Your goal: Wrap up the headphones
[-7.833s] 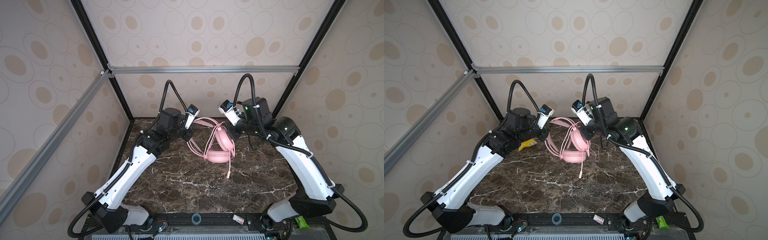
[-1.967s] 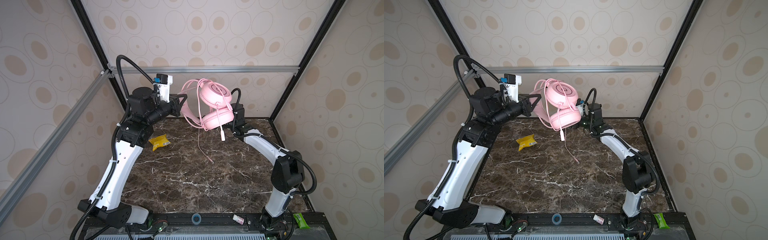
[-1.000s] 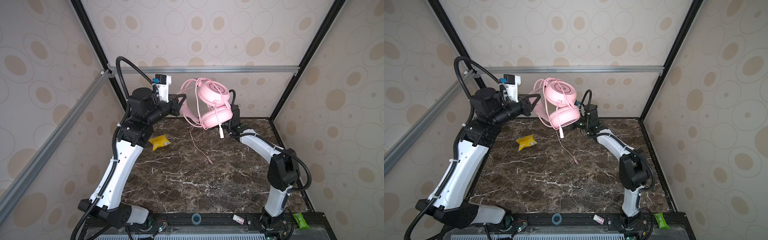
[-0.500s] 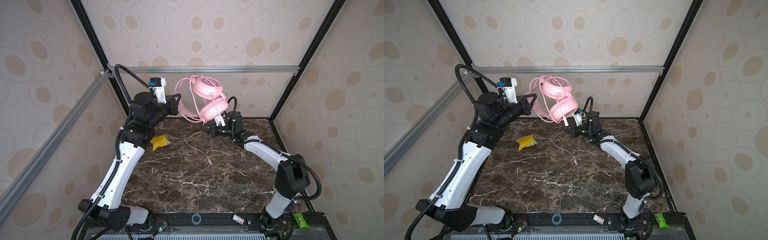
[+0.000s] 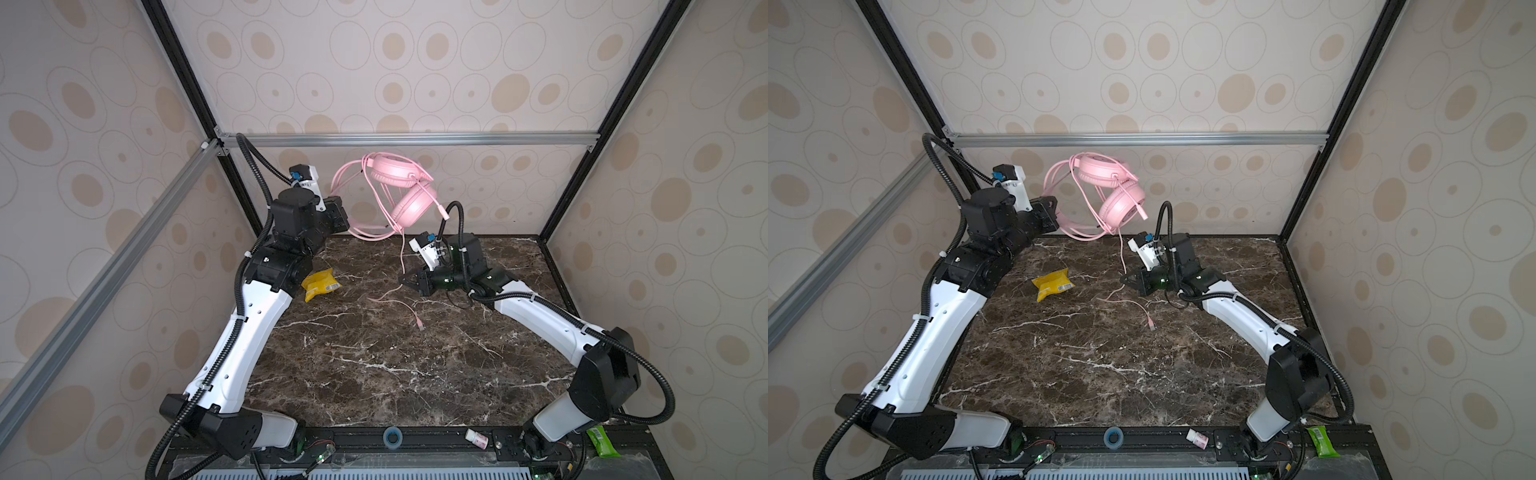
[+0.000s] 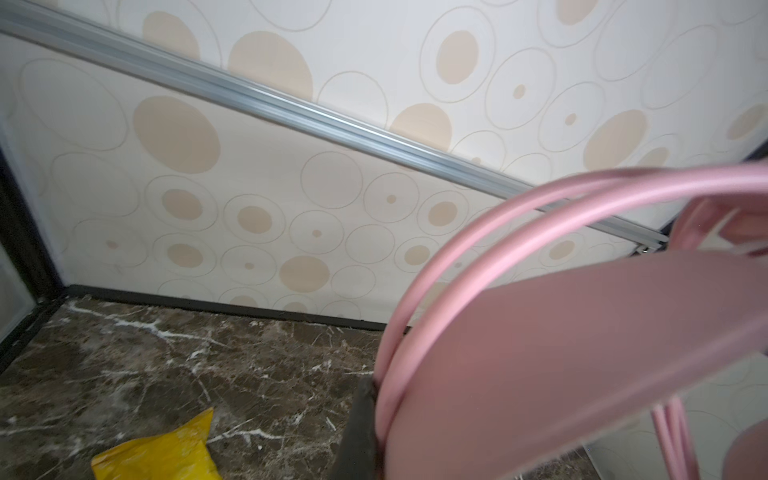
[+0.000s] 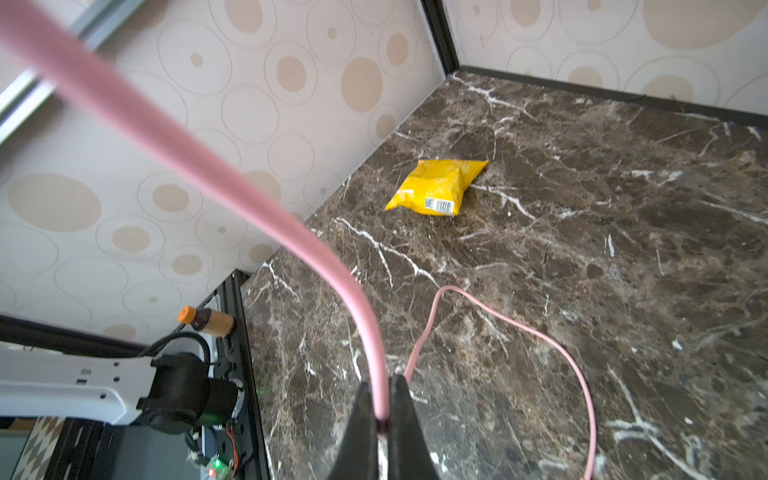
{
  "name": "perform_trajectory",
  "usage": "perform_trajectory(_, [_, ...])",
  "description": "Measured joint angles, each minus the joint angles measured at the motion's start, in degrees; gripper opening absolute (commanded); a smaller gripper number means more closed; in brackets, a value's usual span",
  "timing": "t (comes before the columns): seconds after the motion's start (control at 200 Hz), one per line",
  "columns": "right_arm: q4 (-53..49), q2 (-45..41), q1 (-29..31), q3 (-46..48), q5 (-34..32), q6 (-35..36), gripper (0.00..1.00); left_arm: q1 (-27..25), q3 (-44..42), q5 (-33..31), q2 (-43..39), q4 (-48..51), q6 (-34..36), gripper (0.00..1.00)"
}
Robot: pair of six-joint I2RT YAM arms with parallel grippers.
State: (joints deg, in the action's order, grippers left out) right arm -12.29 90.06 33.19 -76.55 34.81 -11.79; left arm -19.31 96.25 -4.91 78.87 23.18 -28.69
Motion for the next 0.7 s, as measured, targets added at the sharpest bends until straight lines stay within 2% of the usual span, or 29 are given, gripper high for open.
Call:
perform_trajectory(0.335, [-13.53,-3.39,6.25,-2.12,-2.73,7.43,0.00,0.02,1.62,-8.72,0.63,7.02,0.04,0.00])
perform_trajectory(0.505, [-20.83,-2.95,10.19,-7.28,-5.75,11.87,0.00,0.02,2.71,-11.54,1.60,9.81,0.79,0.00])
perform_trajectory(0.7, [-28.06,-2.95,13.09,-13.79,-9.86,15.87,0.00,0.04,2.29,-16.20,1.79,12.20,4.68,0.00])
